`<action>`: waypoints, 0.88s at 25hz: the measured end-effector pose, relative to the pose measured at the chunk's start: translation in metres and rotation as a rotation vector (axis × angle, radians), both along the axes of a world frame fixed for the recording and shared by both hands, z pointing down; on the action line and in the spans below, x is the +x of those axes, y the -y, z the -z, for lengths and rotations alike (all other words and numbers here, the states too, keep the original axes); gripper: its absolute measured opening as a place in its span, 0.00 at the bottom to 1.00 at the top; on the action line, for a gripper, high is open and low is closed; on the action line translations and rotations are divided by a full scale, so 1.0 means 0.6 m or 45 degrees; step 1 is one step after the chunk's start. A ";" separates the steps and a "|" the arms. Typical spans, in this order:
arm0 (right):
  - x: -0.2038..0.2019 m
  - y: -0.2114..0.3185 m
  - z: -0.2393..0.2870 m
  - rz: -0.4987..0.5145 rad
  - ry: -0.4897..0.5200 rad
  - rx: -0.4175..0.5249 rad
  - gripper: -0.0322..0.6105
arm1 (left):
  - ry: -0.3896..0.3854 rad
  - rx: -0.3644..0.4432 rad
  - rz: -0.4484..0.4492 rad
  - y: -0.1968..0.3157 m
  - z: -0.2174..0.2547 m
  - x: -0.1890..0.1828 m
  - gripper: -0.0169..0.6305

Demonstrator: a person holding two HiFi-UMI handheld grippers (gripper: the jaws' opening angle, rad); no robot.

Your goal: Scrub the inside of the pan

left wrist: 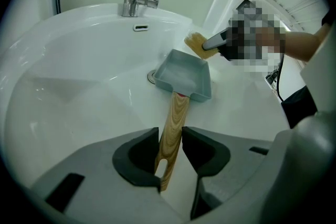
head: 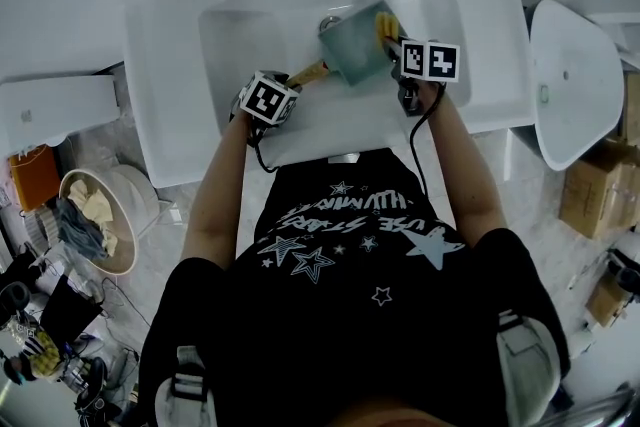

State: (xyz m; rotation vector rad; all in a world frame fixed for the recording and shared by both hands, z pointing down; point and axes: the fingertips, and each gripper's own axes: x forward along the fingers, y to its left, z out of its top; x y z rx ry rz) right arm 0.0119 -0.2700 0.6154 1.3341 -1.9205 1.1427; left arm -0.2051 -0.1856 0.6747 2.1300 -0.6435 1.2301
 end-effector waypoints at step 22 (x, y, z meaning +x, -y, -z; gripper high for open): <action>0.023 0.062 -0.115 0.022 -0.410 -0.210 0.18 | 0.025 -0.006 -0.019 0.000 -0.006 0.003 0.25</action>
